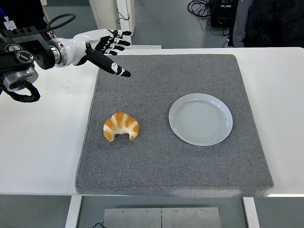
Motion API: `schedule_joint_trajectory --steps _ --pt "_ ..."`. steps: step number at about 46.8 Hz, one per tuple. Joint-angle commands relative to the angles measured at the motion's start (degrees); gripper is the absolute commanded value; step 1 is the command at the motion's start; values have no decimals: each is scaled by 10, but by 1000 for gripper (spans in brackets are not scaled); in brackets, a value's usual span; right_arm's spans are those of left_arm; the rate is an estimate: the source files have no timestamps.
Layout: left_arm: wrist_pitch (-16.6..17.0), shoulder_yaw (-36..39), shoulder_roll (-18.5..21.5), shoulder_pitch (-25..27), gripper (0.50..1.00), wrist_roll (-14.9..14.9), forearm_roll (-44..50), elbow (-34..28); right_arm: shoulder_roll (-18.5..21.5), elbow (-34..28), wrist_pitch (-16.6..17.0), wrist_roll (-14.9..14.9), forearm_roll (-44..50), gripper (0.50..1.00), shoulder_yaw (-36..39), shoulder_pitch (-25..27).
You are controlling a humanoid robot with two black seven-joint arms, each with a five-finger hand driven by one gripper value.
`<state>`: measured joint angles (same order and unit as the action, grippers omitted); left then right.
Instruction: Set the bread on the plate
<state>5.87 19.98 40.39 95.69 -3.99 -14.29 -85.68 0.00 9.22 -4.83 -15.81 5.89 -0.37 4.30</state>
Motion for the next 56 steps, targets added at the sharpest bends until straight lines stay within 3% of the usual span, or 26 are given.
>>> schedule_joint_trajectory --steps 1,12,21,28,37,47,56 --pt "-4 33 3 21 939 2 -12 -11 0 0 0 0 0 1000 0 0" --pt "-3 65 21 24 936 6 -114 -42 0 0 0 0 0 1000 -1 0" --pt "1 62 41 -4 937 12 -167 -69 0 0 0 0 0 1000 0 0" --pt "5 59 50 -49 939 51 -222 -70 0 0 0 0 0 1000 0 0" --pt "32 58 51 -110 942 57 -257 -65 0 0 0 0 0 1000 1 0" --pt "95 38 41 -183 940 80 -328 -43 0 0 0 0 0 1000 0 0" --pt "106 -10 14 -234 940 95 -335 -11 0 0 0 0 0 1000 1 0"
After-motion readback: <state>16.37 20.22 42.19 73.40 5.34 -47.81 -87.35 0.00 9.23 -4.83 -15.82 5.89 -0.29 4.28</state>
